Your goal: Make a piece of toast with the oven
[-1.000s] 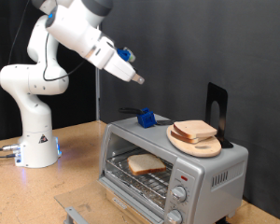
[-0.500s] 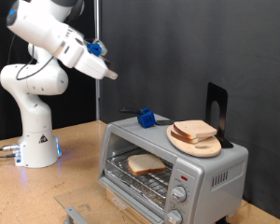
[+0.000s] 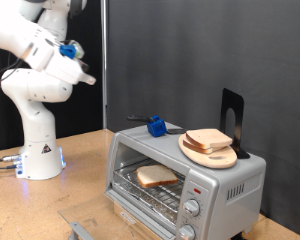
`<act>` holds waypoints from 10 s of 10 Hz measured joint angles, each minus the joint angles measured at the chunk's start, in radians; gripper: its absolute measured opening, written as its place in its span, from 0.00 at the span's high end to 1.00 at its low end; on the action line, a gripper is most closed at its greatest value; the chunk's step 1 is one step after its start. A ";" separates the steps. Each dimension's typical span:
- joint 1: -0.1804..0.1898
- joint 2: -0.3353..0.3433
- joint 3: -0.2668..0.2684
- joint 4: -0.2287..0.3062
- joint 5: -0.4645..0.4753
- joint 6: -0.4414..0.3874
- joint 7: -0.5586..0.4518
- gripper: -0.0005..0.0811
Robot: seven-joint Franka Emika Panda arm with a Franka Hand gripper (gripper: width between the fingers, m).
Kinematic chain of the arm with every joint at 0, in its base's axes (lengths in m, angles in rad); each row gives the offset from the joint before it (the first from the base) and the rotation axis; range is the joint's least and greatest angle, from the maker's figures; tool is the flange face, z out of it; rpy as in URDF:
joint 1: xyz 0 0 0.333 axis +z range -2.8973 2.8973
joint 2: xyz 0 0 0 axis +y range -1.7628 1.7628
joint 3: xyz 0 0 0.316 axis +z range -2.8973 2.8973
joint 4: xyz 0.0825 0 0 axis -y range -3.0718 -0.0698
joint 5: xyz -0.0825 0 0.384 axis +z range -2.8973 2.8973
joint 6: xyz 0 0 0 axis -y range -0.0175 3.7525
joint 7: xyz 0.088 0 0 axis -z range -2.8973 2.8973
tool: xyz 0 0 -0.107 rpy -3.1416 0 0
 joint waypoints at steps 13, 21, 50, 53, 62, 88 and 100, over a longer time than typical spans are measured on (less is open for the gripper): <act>-0.147 0.262 -0.020 0.140 -0.127 -0.107 0.735 0.00; -0.171 0.457 -0.018 0.239 -0.240 -0.001 0.774 0.00; -0.068 1.065 0.064 0.183 -0.280 0.523 0.621 0.00; -0.066 1.027 0.104 0.127 -0.233 0.523 0.621 0.00; -0.091 0.813 0.140 0.082 -0.069 0.144 0.646 0.00; -0.076 0.581 0.275 0.039 0.460 0.509 0.829 0.00; 0.007 0.826 0.309 0.281 0.371 0.551 0.927 0.00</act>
